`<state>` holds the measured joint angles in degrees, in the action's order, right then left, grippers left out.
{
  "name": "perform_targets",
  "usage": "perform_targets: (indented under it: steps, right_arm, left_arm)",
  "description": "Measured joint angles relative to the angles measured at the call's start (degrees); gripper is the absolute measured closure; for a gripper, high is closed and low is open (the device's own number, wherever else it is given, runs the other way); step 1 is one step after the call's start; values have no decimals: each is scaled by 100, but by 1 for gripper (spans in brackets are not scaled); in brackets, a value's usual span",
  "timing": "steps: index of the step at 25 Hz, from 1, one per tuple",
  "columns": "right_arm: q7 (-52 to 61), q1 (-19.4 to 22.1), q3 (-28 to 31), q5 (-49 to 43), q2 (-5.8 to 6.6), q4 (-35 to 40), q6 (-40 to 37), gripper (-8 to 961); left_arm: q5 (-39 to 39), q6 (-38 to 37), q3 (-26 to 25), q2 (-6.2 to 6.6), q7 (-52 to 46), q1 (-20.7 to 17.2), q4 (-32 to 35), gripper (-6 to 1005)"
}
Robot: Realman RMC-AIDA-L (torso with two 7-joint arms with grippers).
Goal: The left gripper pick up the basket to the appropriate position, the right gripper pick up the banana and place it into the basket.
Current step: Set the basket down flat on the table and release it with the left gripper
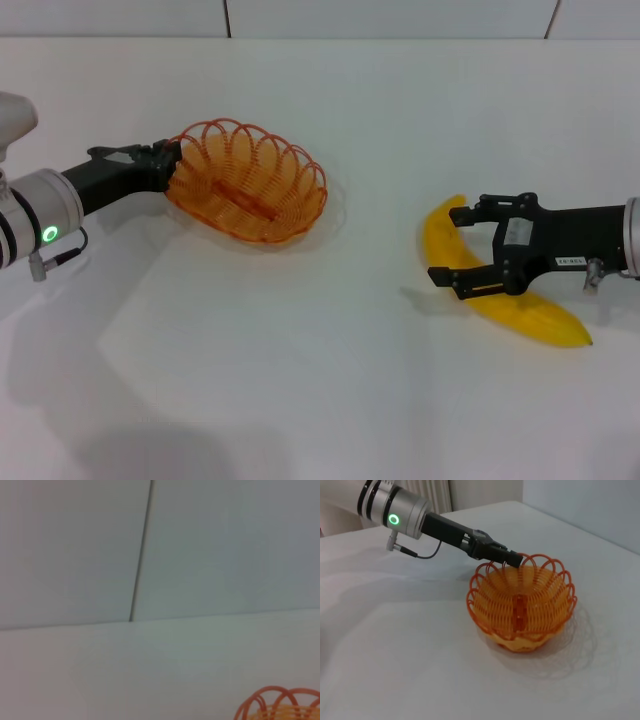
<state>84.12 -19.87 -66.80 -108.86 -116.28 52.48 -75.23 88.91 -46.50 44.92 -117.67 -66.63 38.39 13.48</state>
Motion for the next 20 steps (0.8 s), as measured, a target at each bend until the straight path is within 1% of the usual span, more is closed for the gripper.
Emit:
perform_targets:
  steps: [3,8,20]
  right_arm:
    - [4,0,0,-35,0,4,-1,60]
    - [8,-10,0,-50,0,-11,-1,59]
    - [17,-83,0,-174,-6,-47,6,60]
  left_arm:
    - [-287,-1,0,-17,146,-31,-112,906]
    - [-994,-35,-3,-15,617,-69,-393,905]
    - [-1501,-268,-52,-19,960,-70,-784,904]
